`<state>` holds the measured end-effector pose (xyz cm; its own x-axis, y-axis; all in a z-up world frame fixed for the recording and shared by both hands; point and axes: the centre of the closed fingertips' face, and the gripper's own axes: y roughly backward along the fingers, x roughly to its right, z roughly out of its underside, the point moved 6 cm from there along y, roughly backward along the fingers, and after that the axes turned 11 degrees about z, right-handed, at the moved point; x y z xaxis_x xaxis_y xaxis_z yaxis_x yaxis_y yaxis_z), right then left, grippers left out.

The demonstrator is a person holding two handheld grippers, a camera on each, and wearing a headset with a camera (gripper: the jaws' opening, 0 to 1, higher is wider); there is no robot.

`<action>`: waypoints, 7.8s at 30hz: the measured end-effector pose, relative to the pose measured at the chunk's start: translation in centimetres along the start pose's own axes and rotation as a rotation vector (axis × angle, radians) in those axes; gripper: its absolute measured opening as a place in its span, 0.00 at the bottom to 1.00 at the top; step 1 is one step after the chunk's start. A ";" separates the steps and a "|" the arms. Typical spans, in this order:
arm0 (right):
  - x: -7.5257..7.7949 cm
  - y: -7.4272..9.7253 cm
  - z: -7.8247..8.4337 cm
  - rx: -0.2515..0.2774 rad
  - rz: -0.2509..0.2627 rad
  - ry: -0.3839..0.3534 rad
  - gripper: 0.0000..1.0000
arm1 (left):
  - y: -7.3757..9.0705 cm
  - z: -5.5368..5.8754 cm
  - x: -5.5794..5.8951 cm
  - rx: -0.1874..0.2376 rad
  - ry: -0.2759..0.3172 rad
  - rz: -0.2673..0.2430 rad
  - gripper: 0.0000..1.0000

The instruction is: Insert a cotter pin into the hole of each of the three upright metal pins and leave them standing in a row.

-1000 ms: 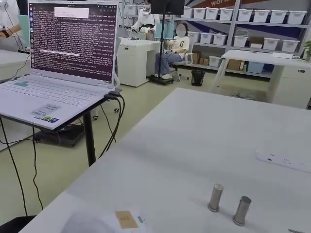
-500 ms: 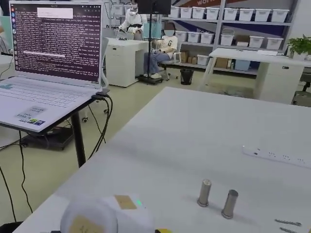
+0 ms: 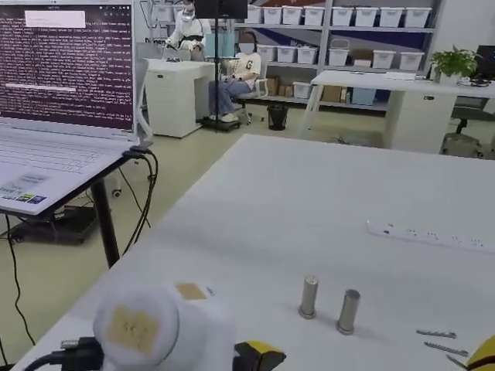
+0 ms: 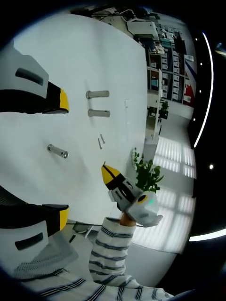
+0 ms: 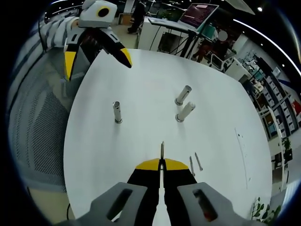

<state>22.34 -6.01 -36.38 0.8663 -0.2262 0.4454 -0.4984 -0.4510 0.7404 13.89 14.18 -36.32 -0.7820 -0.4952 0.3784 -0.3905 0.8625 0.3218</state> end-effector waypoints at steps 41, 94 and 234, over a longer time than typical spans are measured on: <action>-4.4 3.1 -6.5 0.183 0.165 0.059 0.00 | -1.9 -2.4 0.1 0.113 0.050 0.099 0.41; -7.1 3.0 -9.7 0.230 0.110 0.196 0.00 | -2.1 -2.1 1.3 0.119 0.235 0.217 0.00; -6.5 -4.4 -4.2 0.135 -0.225 0.062 0.00 | -5.7 1.4 -2.6 -0.299 -0.390 0.223 0.05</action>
<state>18.69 1.10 -40.38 0.9490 -0.0554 0.3103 -0.2807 -0.5960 0.7523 17.42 10.71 -40.33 -0.9747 -0.1792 0.1338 -0.0836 0.8470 0.5251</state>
